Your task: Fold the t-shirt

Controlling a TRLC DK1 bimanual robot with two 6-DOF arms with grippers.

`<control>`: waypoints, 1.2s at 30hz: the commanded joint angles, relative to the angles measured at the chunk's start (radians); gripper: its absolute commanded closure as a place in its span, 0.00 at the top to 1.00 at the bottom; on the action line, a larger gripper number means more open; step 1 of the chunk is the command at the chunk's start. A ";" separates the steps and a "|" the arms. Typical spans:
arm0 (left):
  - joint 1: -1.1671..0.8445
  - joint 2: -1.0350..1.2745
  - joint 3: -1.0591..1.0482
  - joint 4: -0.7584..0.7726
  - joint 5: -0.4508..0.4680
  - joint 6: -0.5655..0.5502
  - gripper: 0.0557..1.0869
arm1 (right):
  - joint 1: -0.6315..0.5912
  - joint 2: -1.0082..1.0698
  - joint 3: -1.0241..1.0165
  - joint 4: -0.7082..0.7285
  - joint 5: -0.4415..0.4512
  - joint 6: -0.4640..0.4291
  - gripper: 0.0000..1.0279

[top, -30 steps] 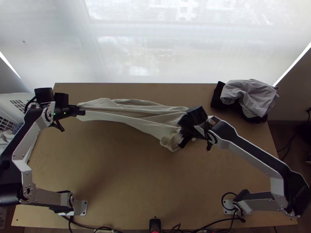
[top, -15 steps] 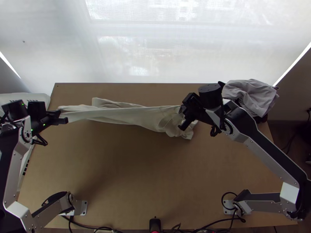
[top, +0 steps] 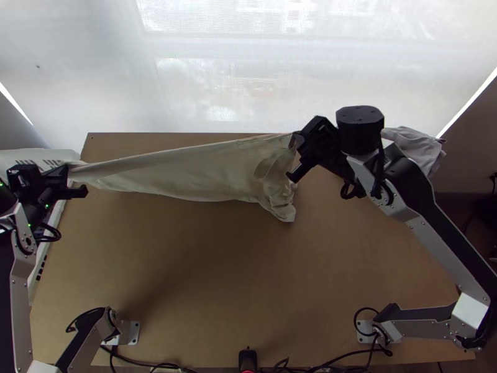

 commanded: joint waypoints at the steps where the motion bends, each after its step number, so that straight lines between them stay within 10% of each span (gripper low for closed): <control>1: -0.025 0.054 0.064 0.082 -0.009 -0.038 0.03 | -0.031 0.009 0.071 0.071 0.041 -0.030 0.03; 25: -0.226 0.669 0.872 0.282 -0.260 -0.161 0.03 | -0.134 0.123 0.189 0.704 0.148 -0.280 0.03; 36: -0.221 0.532 0.838 0.303 -0.284 -0.187 0.03 | -0.177 0.106 0.126 0.970 0.191 -0.406 0.02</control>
